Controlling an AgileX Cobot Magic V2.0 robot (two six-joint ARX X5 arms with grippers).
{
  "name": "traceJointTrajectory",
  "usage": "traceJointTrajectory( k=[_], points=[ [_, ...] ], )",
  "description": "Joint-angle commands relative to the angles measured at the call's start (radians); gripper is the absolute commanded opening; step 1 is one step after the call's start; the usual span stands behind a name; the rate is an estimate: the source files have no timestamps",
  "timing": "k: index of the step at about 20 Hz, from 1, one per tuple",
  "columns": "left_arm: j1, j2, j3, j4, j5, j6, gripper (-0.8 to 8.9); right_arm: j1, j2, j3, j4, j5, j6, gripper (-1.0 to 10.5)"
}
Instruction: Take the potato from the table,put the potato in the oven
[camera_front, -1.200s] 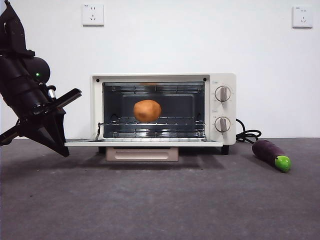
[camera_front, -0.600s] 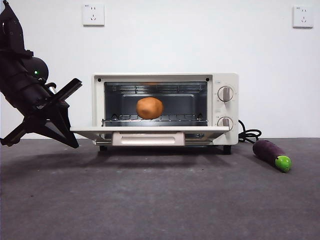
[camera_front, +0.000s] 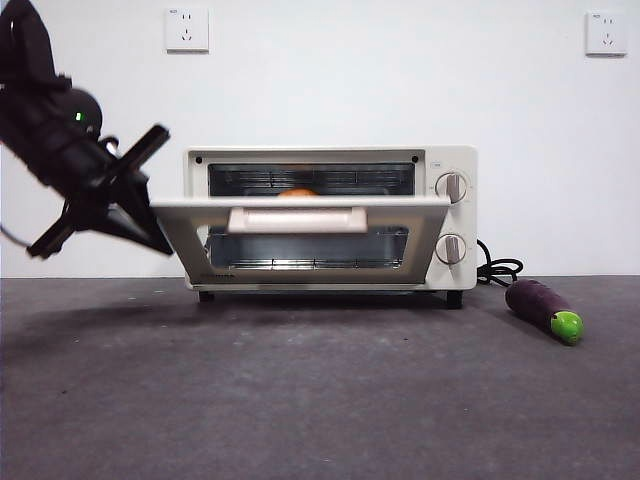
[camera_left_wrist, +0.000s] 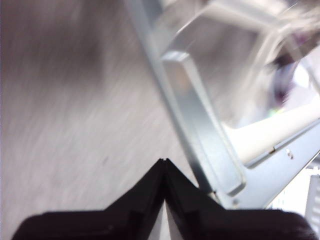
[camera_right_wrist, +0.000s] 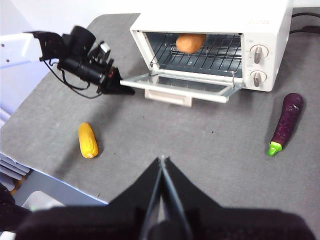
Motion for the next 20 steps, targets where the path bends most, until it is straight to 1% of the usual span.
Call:
traceJointTrajectory(
  k=[1, 7, 12, 16, 18, 20],
  points=[
    [-0.017, -0.009, 0.051, 0.017, 0.045, -0.009, -0.07, 0.001, -0.002, -0.006, -0.021, 0.001, 0.008, 0.0],
    [-0.018, -0.009, 0.142, 0.028, 0.041, -0.032, -0.07, 0.001, -0.002, -0.006, -0.021, 0.002, 0.008, 0.0],
    [-0.018, -0.009, 0.176, 0.098, 0.040, -0.088, -0.07, 0.001, -0.002, -0.006, -0.021, 0.035, 0.008, 0.0],
    [-0.018, -0.009, 0.180, 0.140, 0.042, -0.113, -0.07, 0.001, -0.002, -0.006, -0.021, 0.037, -0.001, 0.0],
    [-0.018, -0.009, 0.180, 0.142, 0.042, -0.113, -0.07, 0.001, -0.001, -0.006, -0.021, 0.066, -0.017, 0.0],
    [-0.018, -0.010, 0.180, 0.140, 0.047, -0.103, -0.07, 0.001, -0.001, -0.006, -0.021, 0.115, -0.020, 0.0]
  ],
)
